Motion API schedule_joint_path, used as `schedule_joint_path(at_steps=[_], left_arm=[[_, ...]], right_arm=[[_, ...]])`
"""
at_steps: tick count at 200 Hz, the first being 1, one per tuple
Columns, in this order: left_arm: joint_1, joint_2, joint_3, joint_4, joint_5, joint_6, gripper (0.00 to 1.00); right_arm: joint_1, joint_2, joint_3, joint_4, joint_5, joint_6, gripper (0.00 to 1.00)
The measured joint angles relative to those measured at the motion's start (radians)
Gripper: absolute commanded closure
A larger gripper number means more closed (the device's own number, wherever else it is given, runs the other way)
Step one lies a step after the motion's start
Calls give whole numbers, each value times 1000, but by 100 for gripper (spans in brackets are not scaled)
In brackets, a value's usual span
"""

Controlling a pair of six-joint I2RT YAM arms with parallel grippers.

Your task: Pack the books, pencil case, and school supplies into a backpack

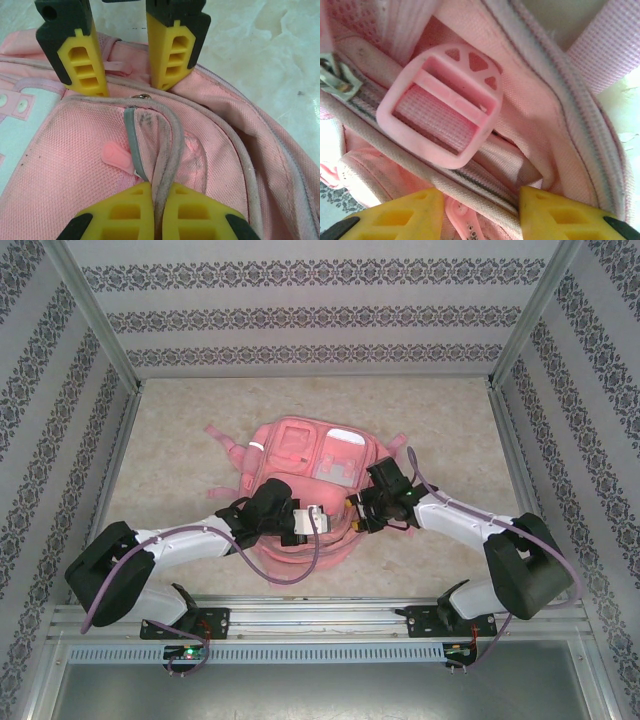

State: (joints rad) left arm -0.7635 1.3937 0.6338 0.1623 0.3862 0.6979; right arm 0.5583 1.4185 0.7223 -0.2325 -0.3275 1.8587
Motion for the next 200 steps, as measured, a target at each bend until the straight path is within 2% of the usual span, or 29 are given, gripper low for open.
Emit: schedule_joint_path(at_steps=[33, 84, 113, 144, 174, 200], left_arm=[[0, 0, -3, 0, 0, 0, 100], [6, 0, -4, 6, 14, 1, 100], [6, 0, -5, 11, 17, 1, 100], [6, 0, -21, 35, 13, 0, 100], [13, -14, -64, 112, 16, -26, 100], [20, -24, -82, 150, 25, -49, 100]], right_arm=[[14, -20, -34, 44, 13, 77, 56], [14, -130, -58, 42, 14, 124, 68], [14, -119, -59, 43, 13, 128, 60], [14, -108, -59, 40, 13, 127, 62], [14, -155, -59, -26, 22, 127, 70], [11, -259, -60, -93, 63, 134, 71]])
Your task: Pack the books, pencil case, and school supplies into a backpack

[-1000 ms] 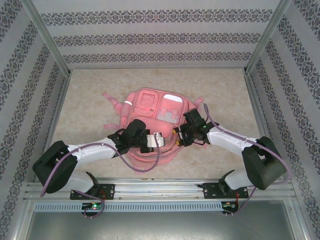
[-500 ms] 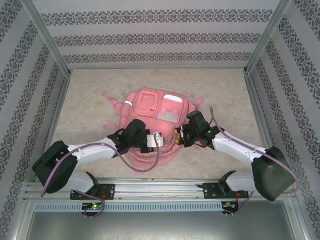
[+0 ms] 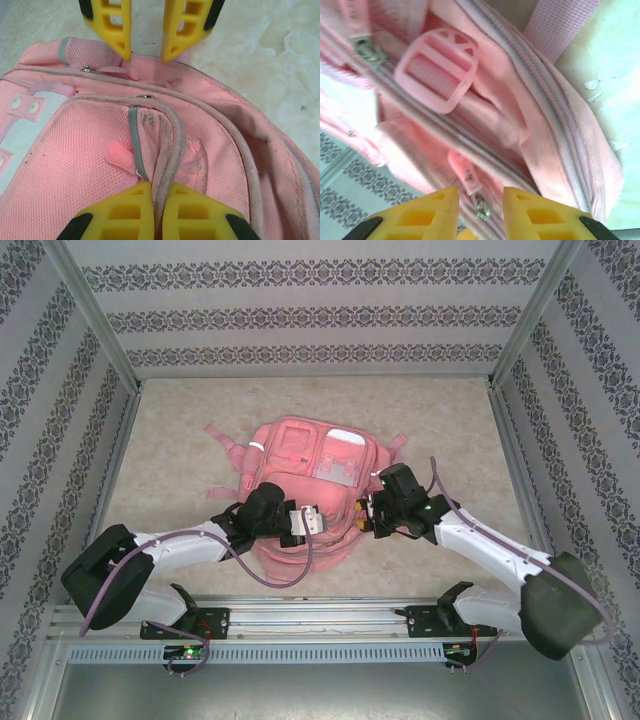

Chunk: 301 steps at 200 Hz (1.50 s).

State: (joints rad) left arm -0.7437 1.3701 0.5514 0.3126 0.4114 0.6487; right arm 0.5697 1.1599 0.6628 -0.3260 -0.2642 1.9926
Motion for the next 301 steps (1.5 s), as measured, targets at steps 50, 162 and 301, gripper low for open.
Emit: schedule_joint_path(at_steps=[50, 162, 301], left_arm=[[6, 0, -24, 64, 10, -37, 100], [6, 7, -48, 143, 19, -70, 100], [13, 12, -48, 145, 26, -70, 100]], right_arm=[[-5, 39, 18, -25, 10, -1, 62], [5, 146, 72, 10, -5, 2, 55], [8, 118, 160, -113, 25, -37, 64]])
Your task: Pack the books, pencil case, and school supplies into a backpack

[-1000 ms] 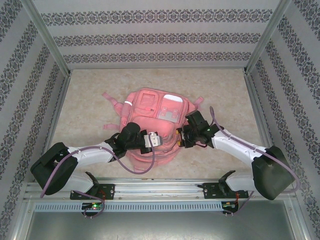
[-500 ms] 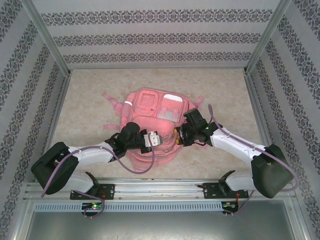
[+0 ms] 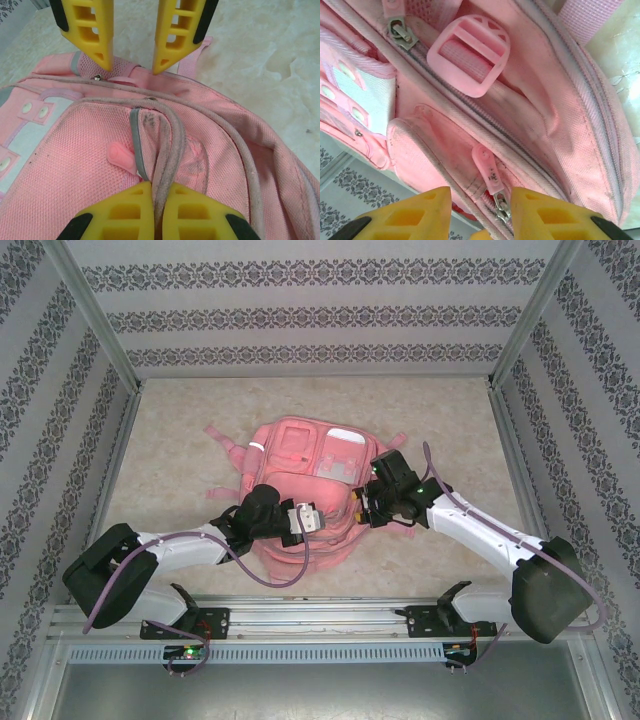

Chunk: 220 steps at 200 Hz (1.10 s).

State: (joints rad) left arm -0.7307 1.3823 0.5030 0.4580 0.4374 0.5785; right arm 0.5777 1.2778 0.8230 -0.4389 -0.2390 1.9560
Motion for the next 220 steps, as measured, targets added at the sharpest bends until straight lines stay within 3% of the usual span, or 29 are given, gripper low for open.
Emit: schedule_joint_path(at_steps=[114, 167, 200, 220], left_arm=[[0, 32, 0, 19, -1, -14, 100], [0, 46, -13, 46, -4, -19, 100], [0, 46, -21, 60, -6, -19, 100], [0, 46, -34, 83, -12, -19, 100]], right_arm=[[42, 117, -6, 74, 6, 68, 61], [56, 126, -54, 142, 35, 117, 73], [62, 126, -77, 182, 42, 122, 72], [66, 126, -80, 190, 43, 126, 65]])
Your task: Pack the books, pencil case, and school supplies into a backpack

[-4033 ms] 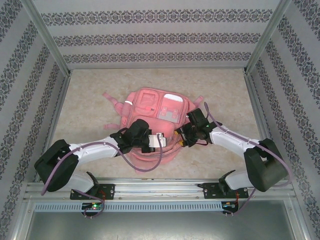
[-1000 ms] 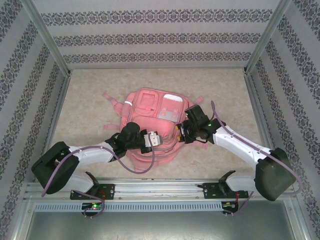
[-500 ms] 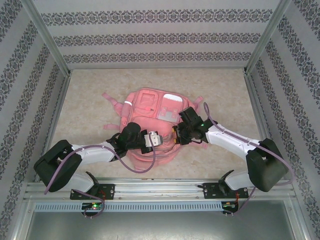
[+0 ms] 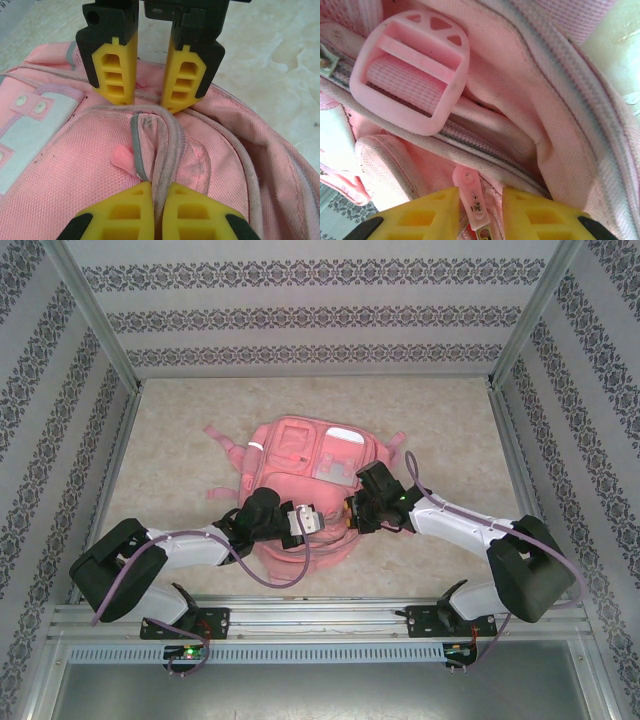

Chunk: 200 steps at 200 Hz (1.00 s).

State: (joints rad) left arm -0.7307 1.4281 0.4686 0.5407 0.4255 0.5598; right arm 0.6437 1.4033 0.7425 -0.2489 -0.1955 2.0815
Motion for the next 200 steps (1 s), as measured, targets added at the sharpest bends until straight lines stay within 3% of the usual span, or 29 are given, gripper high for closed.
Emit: schedule_joint_path(at_steps=[28, 80, 148, 200], left_arm=[[0, -4, -8, 17, -7, 4, 100], [0, -7, -14, 21, -11, 23, 100], [0, -23, -19, 21, -16, 38, 100], [0, -37, -29, 27, -19, 39, 100]], right_arm=[[6, 0, -5, 14, 1, 8, 62], [9, 8, -8, 41, 5, 14, 74], [8, -12, -32, 85, 27, 13, 100], [-10, -29, -44, 86, 50, 10, 100]])
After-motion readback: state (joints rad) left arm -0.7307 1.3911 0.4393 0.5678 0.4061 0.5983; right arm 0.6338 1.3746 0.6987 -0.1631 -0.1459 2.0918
